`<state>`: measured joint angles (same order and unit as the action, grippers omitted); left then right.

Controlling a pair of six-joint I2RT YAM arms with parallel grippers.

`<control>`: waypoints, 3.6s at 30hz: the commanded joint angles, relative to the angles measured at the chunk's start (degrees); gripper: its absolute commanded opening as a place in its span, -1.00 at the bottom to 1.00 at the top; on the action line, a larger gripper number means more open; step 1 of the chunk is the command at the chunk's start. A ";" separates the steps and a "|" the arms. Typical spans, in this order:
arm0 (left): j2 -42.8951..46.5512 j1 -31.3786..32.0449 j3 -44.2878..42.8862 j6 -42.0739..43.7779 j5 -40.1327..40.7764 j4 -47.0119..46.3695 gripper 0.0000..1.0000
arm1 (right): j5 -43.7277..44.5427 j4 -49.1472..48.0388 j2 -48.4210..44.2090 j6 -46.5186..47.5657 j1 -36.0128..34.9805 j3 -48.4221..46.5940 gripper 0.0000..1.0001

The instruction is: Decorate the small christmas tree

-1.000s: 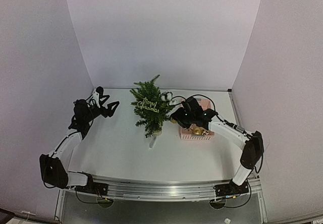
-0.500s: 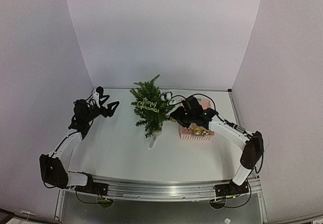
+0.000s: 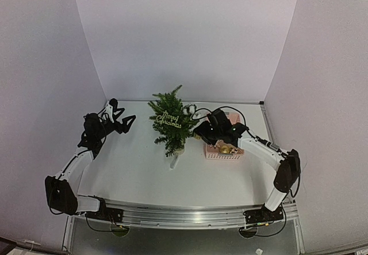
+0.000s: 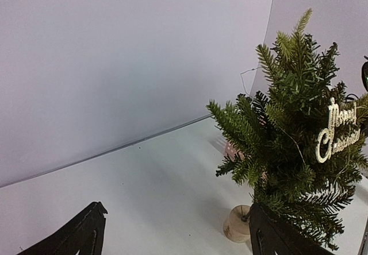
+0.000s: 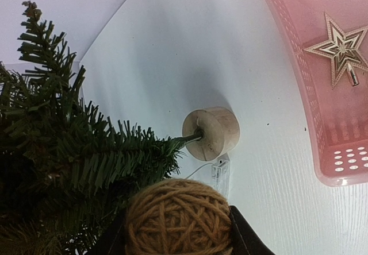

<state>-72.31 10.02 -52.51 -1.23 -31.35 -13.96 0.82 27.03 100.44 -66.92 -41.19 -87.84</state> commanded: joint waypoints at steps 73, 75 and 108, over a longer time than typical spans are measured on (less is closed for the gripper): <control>1.82 -0.34 -0.82 1.15 0.60 -1.07 0.73 | -1.78 0.57 0.37 -0.68 -1.37 -3.00 0.21; 1.83 -0.32 -0.81 1.15 0.47 -1.07 0.73 | -1.78 0.57 0.18 -0.19 -1.37 -3.12 0.22; 2.08 -0.33 -0.84 1.15 0.37 -1.08 0.73 | -1.51 0.57 -1.40 1.08 -1.35 -2.76 0.23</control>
<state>-72.25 10.02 -52.49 -0.89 -31.33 -13.96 -1.21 27.05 100.92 -66.65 -42.15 -88.51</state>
